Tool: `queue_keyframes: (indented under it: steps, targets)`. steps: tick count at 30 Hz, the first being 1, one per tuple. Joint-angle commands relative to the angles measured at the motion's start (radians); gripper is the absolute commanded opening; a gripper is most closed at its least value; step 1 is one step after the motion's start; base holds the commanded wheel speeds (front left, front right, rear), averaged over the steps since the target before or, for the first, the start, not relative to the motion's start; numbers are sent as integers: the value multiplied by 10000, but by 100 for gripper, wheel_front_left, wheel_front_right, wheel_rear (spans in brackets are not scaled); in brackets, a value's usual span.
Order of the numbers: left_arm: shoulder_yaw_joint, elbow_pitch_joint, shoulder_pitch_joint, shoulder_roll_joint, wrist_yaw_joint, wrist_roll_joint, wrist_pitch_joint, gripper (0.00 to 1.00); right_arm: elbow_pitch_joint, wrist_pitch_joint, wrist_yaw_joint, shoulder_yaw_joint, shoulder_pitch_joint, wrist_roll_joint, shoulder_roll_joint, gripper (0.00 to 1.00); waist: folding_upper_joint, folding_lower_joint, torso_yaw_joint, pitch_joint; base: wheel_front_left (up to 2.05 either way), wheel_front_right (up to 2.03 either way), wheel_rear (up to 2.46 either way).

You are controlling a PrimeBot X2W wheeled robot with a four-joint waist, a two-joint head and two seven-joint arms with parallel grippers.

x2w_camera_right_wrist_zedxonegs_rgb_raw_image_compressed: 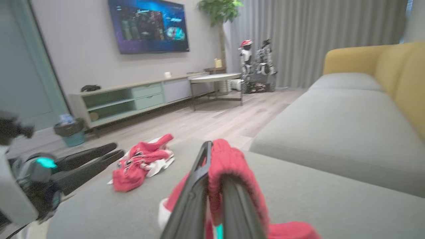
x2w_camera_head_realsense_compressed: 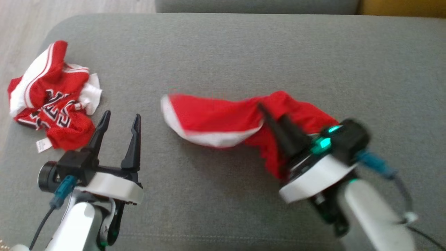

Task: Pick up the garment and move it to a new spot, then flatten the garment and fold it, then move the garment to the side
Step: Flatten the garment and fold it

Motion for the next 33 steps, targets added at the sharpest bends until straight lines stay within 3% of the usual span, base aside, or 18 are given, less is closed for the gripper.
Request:
queue_keyframes:
  steps: [1,8,13,21,22,23,33]
  targets:
    - [548,-334,-396,165,21,92,-121,100,-667,197,-7,-557,-346,-59,-20,0,0,0,-148,54,0,0,0]
    - [604,-456,-544,72,-28,166,-121,100,-396,749,-7,-2678,-78,-24,-321,0,0,0,-274,449,0,0,0]
    - [640,-538,-791,-34,-121,245,-121,100,834,838,-7,-3870,-198,325,-690,0,0,0,-276,983,0,0,0]
    - [729,-500,-1207,-230,-324,410,-121,100,3309,695,-7,-4207,-1032,1128,-1266,0,0,0,-190,1672,0,0,0]
    - [760,-452,-1245,-273,-368,456,-122,100,3681,637,-7,-4015,-1237,1374,-1316,88,0,0,-208,1709,0,0,0]
    - [776,-423,-1257,-294,-390,479,-122,100,3805,589,-7,-3887,-1316,1524,-1336,100,0,0,-222,1701,0,0,0]
    - [903,-73,-852,-417,-515,625,-122,100,3598,286,-7,-3637,-288,2229,-1531,100,0,0,-462,776,0,0,0]
